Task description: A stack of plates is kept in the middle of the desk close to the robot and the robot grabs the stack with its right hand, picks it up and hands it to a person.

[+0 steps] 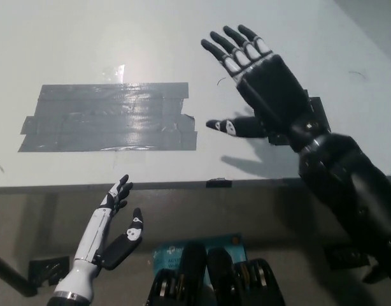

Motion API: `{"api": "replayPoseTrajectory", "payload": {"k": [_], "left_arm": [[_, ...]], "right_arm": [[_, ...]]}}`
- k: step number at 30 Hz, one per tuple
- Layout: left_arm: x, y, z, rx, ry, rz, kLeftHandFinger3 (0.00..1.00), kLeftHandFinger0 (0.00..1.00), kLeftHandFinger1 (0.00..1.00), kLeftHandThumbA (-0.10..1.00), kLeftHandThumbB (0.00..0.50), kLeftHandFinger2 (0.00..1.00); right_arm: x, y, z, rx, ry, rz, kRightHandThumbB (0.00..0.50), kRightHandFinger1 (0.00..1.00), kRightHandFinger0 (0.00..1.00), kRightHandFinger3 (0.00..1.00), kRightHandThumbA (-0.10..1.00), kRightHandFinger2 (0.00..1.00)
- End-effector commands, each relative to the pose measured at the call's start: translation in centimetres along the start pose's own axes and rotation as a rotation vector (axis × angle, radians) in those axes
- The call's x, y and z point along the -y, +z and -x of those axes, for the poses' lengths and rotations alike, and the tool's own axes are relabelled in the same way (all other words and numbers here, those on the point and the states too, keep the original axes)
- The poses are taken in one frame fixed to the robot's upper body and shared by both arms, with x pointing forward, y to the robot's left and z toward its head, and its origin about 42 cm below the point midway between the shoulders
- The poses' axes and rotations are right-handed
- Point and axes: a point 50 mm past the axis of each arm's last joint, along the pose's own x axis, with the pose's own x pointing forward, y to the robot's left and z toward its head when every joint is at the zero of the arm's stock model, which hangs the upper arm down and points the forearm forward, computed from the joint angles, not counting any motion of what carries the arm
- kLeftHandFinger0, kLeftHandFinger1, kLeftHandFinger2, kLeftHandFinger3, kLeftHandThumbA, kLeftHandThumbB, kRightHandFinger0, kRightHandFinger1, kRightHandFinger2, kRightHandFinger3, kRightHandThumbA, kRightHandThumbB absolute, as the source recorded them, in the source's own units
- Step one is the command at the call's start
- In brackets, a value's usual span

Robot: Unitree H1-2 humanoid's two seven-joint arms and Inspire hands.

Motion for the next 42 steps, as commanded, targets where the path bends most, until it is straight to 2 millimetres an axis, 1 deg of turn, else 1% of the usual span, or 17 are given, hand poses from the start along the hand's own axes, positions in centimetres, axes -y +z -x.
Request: {"api": "replayPoseTrajectory", "payload": {"k": [1, 3, 5, 10, 11, 12, 13, 15, 17, 20, 21, 22, 23, 24, 31, 39, 42], "left_arm": [[-1.0, 1.8, -1.1, 0.100, -0.020, -0.026, 1.00, 1.00, 1.00, 0.27, 0.000, 1.00], [-1.0, 1.8, -1.0, 0.098, -0.019, -0.027, 1.00, 1.00, 1.00, 0.29, 0.000, 1.00], [-0.9, 1.7, -1.0, 0.094, -0.019, -0.025, 1.00, 1.00, 1.00, 0.32, 0.000, 0.99], [-0.6, 1.2, -0.3, 0.078, -0.011, -0.014, 1.00, 1.00, 1.00, 0.42, 0.000, 1.00], [-0.6, 1.0, 0.0, 0.071, -0.010, -0.012, 1.00, 1.00, 1.00, 0.47, 0.000, 1.00], [-0.5, 0.8, 0.3, 0.057, -0.009, -0.006, 1.00, 1.00, 1.00, 0.61, 0.000, 1.00], [-0.5, 0.7, 0.4, 0.052, -0.008, -0.005, 1.00, 1.00, 1.00, 0.64, 0.000, 1.00], [-0.4, 0.5, 0.7, 0.046, -0.009, -0.005, 1.00, 1.00, 1.00, 0.72, 0.000, 1.00], [-0.2, 0.4, 1.2, 0.043, -0.009, 0.001, 1.00, 1.00, 1.00, 0.82, 0.000, 1.00], [0.0, 0.3, 1.5, 0.037, -0.011, 0.007, 1.00, 1.00, 1.00, 0.85, 0.000, 1.00], [0.1, 0.3, 1.6, 0.037, -0.013, 0.008, 1.00, 1.00, 1.00, 0.84, 0.000, 1.00], [0.3, 0.3, 1.9, 0.030, -0.015, 0.012, 1.00, 1.00, 1.00, 0.84, 0.000, 1.00], [0.4, 0.2, 2.1, 0.026, -0.014, 0.015, 1.00, 1.00, 1.00, 0.84, 0.000, 1.00], [0.4, 0.1, 2.2, 0.025, -0.012, 0.016, 1.00, 1.00, 1.00, 0.84, 0.000, 1.00], [0.4, -0.1, 2.5, 0.021, -0.006, 0.010, 1.00, 1.00, 1.00, 0.81, 0.000, 1.00], [1.1, -0.8, 4.9, -0.020, -0.018, 0.030, 1.00, 1.00, 1.00, 0.78, 0.000, 1.00], [1.1, -1.1, 5.2, -0.016, -0.013, 0.032, 1.00, 1.00, 1.00, 0.81, 0.000, 1.00]], "right_arm": [[13.9, 5.3, 6.7, 0.080, -0.240, -0.174, 0.500, 1.00, 1.00, 1.00, 0.95, 1.00], [13.8, 6.9, 10.0, 0.078, -0.296, -0.202, 0.466, 1.00, 1.00, 1.00, 0.99, 1.00], [13.2, 8.7, 13.0, 0.036, -0.342, -0.357, 0.435, 1.00, 1.00, 1.00, 0.97, 1.00], [10.8, 10.3, 16.3, -0.089, -0.371, -0.533, 0.410, 1.00, 1.00, 1.00, 1.00, 1.00], [9.9, 10.3, 16.9, -0.120, -0.369, -0.582, 0.397, 1.00, 1.00, 1.00, 1.00, 1.00], [7.9, 9.9, 17.9, -0.207, -0.356, -0.663, 0.407, 1.00, 1.00, 1.00, 1.00, 1.00], [7.2, 9.8, 18.3, -0.243, -0.351, -0.696, 0.408, 1.00, 1.00, 1.00, 1.00, 1.00], [5.6, 9.5, 19.1, -0.298, -0.343, -0.747, 0.373, 1.00, 1.00, 1.00, 1.00, 1.00], [2.8, 8.9, 20.4, -0.400, -0.307, -0.828, 0.327, 1.00, 1.00, 1.00, 1.00, 1.00], [-0.3, 8.5, 21.3, -0.521, -0.253, -0.960, 0.317, 1.00, 1.00, 1.00, 1.00, 1.00], [-1.2, 8.4, 21.6, -0.561, -0.220, -0.974, 0.337, 1.00, 1.00, 1.00, 1.00, 1.00], [-3.1, 8.2, 22.4, -0.643, -0.137, -0.983, 0.354, 1.00, 1.00, 1.00, 1.00, 1.00], [-4.0, 8.1, 22.9, -0.672, -0.088, -0.990, 0.333, 1.00, 1.00, 1.00, 1.00, 1.00], [-4.6, 7.9, 23.1, -0.685, -0.070, -1.015, 0.343, 1.00, 1.00, 1.00, 1.00, 1.00], [-6.2, 7.3, 23.2, -0.698, -0.011, -1.041, 0.353, 1.00, 1.00, 1.00, 1.00, 1.00], [-6.6, 8.8, 25.4, -0.702, 0.082, -1.060, 0.385, 1.00, 1.00, 1.00, 1.00, 1.00], [-6.8, 9.0, 25.6, -0.704, 0.097, -1.086, 0.389, 1.00, 1.00, 1.00, 1.00, 1.00]]}}
